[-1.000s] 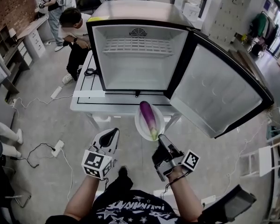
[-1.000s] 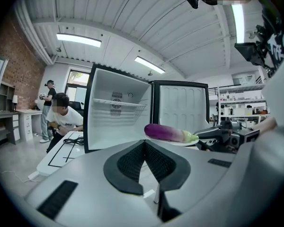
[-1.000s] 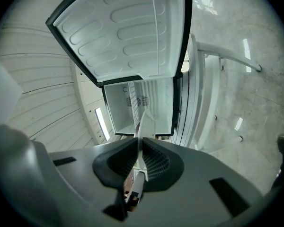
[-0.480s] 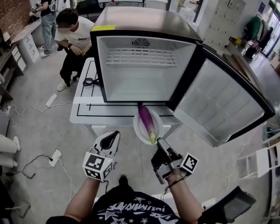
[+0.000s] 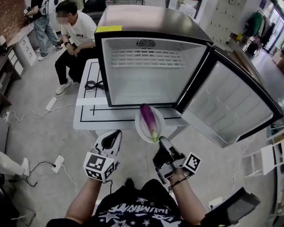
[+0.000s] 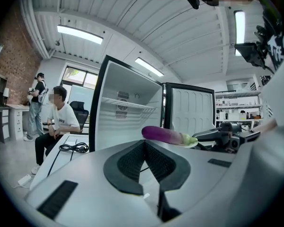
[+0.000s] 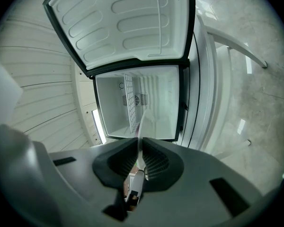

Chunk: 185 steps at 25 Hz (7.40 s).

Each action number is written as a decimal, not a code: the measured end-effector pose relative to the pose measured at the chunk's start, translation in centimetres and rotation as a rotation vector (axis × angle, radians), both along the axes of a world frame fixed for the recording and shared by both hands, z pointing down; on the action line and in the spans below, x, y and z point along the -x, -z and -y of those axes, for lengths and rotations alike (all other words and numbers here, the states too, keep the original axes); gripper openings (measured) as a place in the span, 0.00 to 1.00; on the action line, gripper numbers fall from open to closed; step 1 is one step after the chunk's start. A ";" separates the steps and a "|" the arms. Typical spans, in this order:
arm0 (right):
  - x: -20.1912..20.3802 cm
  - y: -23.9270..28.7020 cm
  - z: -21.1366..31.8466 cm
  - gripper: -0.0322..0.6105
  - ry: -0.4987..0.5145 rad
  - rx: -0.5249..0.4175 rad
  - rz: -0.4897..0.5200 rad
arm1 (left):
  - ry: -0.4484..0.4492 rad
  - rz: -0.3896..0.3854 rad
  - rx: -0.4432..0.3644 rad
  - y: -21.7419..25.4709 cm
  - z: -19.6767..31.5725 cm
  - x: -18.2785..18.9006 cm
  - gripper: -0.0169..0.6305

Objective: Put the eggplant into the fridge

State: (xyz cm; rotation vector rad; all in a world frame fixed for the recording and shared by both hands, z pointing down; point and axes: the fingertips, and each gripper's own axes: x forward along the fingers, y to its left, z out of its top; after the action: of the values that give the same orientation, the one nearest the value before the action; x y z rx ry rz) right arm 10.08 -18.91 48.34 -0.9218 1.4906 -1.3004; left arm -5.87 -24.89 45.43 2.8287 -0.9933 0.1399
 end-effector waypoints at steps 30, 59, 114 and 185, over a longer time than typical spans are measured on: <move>-2.9 -1.5 17.8 0.09 0.173 0.035 0.009 | 0.128 0.016 0.026 -1.1 14.7 -4.6 0.04; -2.5 -7.4 29.8 0.09 0.292 0.179 -0.069 | 0.181 0.074 0.059 -3.7 22.1 -7.1 0.04; -1.6 -10.3 27.0 0.19 0.349 0.359 -0.312 | 0.152 0.040 0.085 -3.9 18.9 -5.9 0.04; 2.7 -3.3 -10.3 0.06 0.340 0.085 -0.495 | 0.038 0.039 0.065 -1.6 -13.7 -4.0 0.04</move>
State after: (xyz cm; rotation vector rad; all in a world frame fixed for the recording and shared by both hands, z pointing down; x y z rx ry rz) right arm 7.33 -8.57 51.64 -1.1374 2.0570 -1.4503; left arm -1.88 -11.18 47.07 2.7567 -1.0308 0.2202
